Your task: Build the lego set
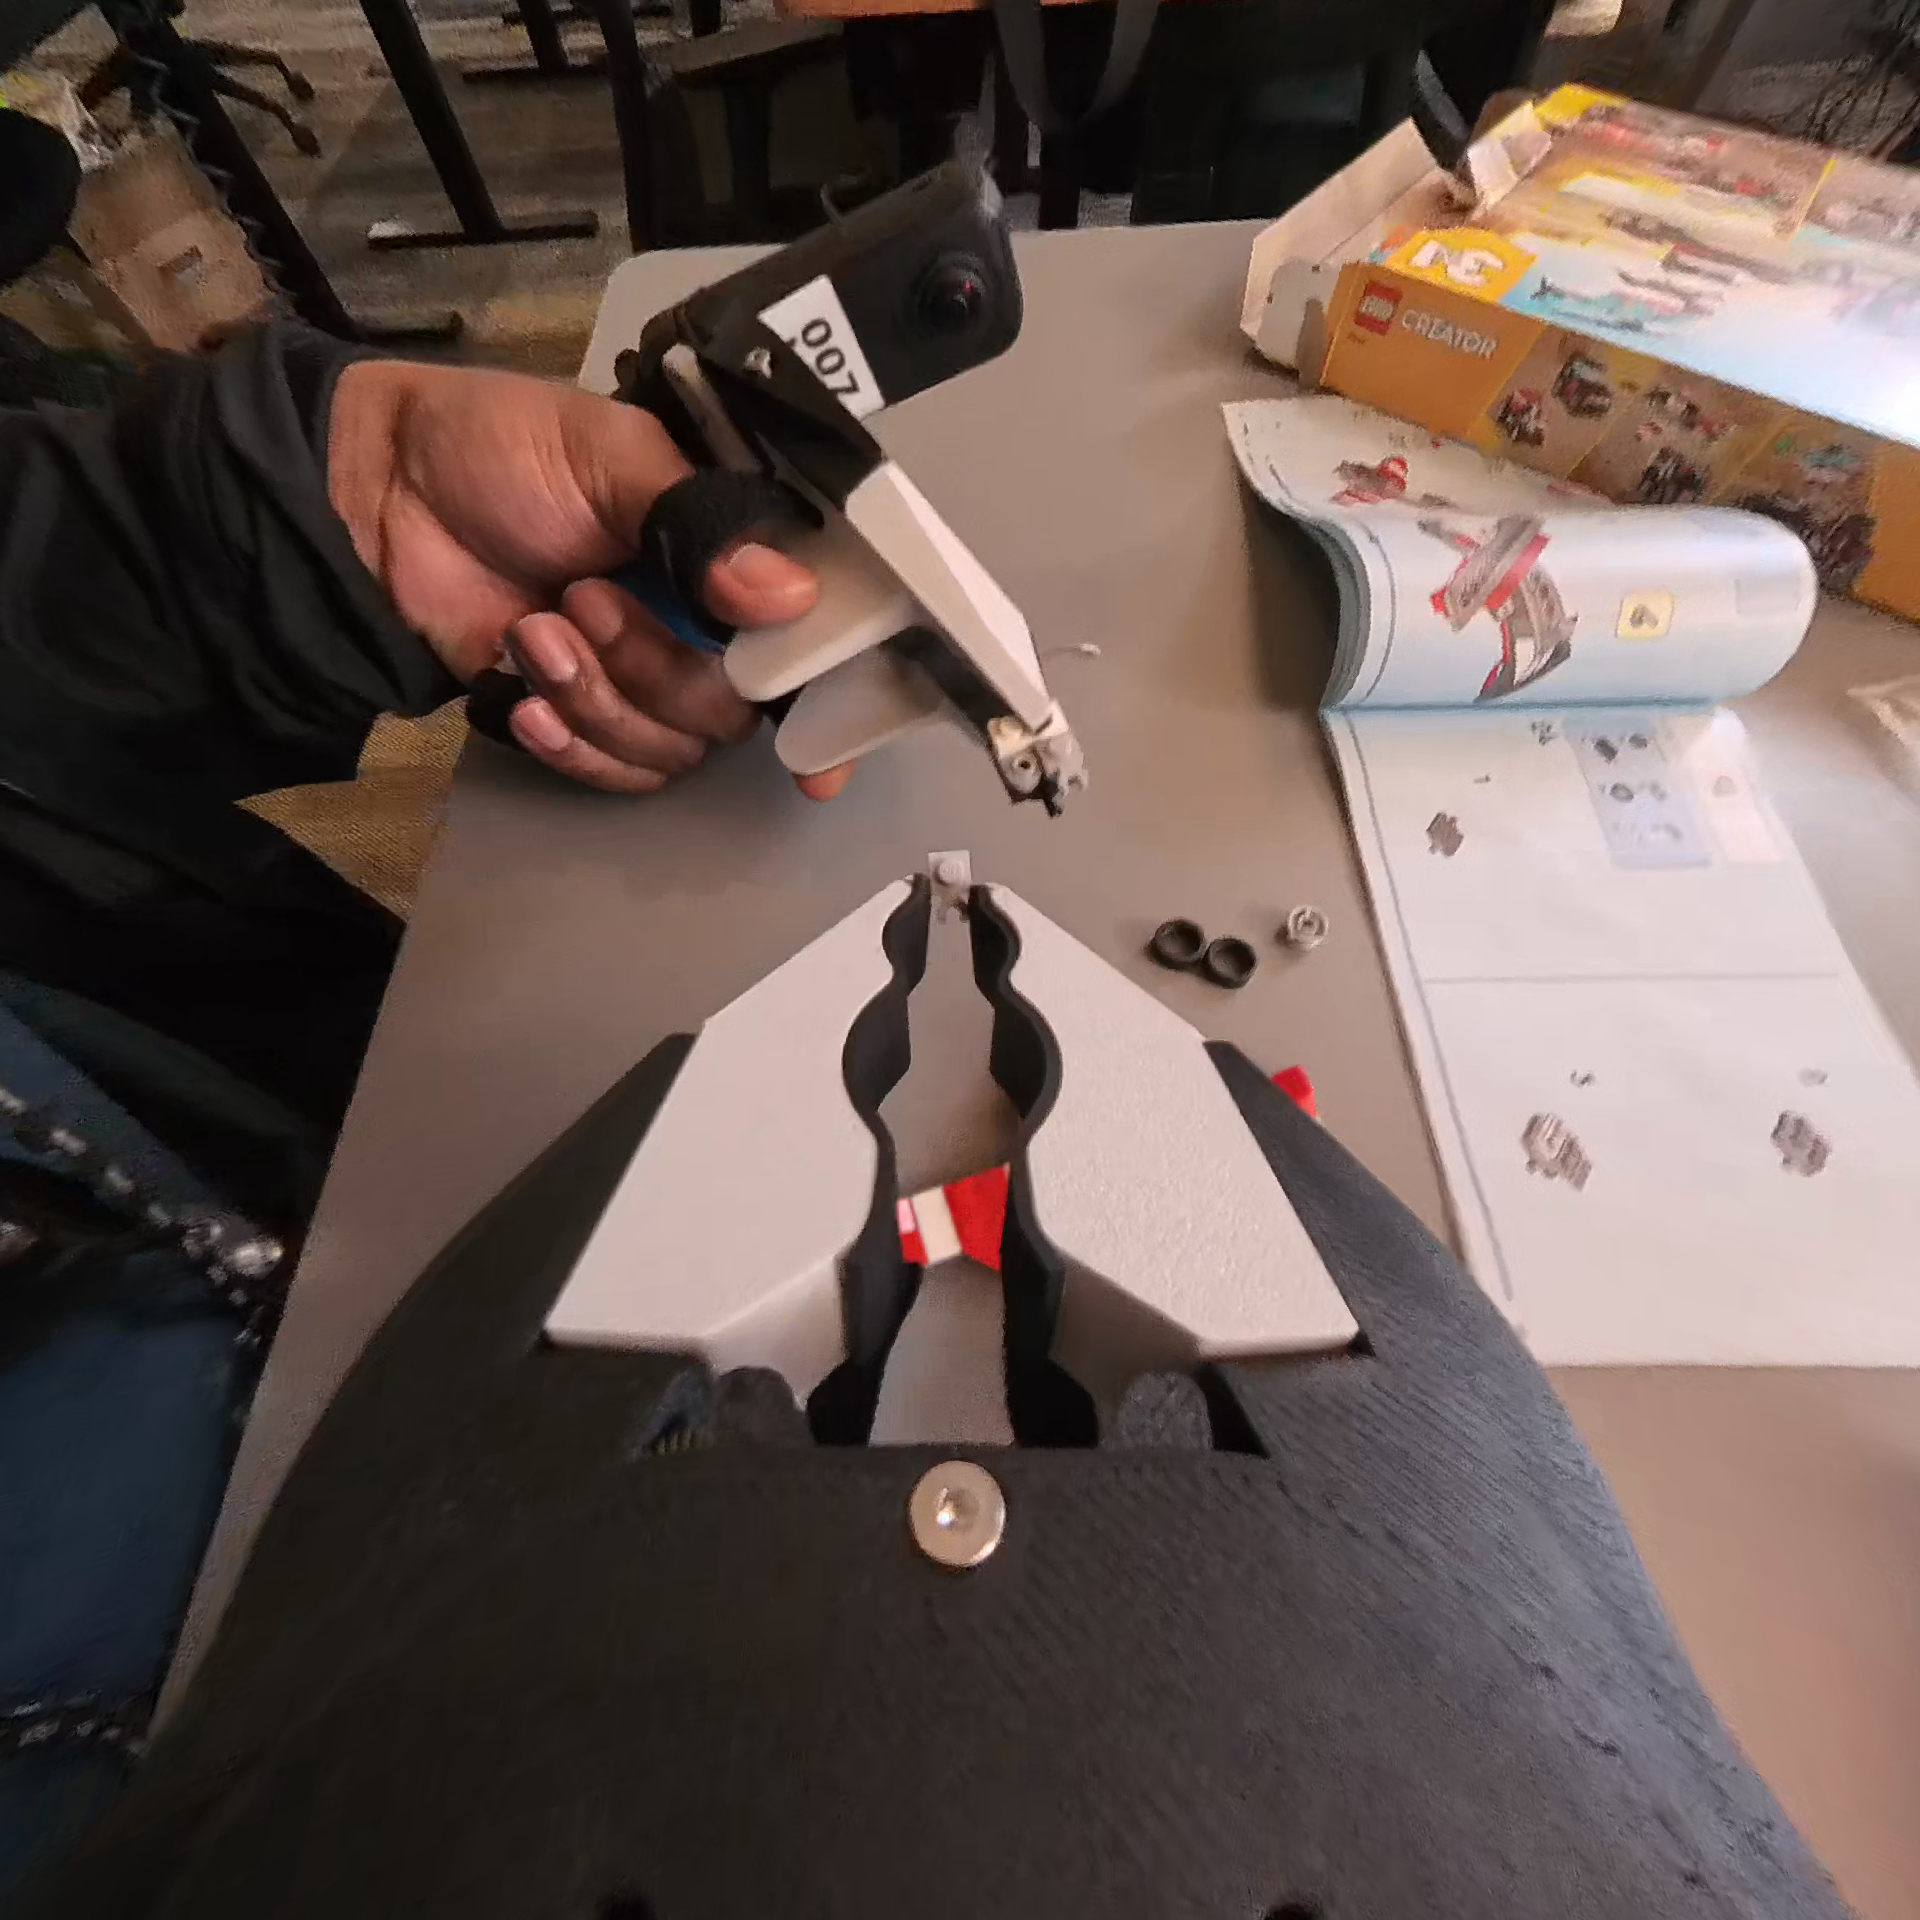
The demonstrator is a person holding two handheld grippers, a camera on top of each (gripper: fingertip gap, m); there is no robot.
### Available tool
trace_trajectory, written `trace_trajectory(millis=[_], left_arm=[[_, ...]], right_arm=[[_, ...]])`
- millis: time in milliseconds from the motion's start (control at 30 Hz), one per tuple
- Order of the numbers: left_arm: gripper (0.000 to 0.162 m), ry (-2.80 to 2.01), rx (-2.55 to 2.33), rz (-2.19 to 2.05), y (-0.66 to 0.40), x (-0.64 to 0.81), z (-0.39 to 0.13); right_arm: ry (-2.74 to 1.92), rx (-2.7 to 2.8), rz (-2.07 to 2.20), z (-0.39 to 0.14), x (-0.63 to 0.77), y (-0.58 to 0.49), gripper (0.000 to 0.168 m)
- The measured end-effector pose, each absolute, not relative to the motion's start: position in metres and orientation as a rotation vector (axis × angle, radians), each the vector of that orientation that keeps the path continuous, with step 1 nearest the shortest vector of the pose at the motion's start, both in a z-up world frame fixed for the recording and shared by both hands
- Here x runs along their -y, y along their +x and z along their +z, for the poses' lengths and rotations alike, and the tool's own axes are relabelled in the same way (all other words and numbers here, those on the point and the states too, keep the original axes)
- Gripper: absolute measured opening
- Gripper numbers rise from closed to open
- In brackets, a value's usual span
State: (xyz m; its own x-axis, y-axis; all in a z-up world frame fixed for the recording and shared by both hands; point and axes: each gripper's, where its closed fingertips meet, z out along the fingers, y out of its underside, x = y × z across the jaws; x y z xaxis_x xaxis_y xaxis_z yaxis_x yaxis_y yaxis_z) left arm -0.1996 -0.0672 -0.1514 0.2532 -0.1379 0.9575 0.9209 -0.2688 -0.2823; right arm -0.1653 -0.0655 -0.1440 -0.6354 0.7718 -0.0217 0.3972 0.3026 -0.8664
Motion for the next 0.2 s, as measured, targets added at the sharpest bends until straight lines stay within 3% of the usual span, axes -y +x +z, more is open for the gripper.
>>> trace_trajectory(millis=[200], left_arm=[[0.011,-1.397,0.802,-1.286,-0.196,0.075,-0.148]], right_arm=[[-0.949,2.228,1.162,-0.132,0.082,-0.185,0.007]])
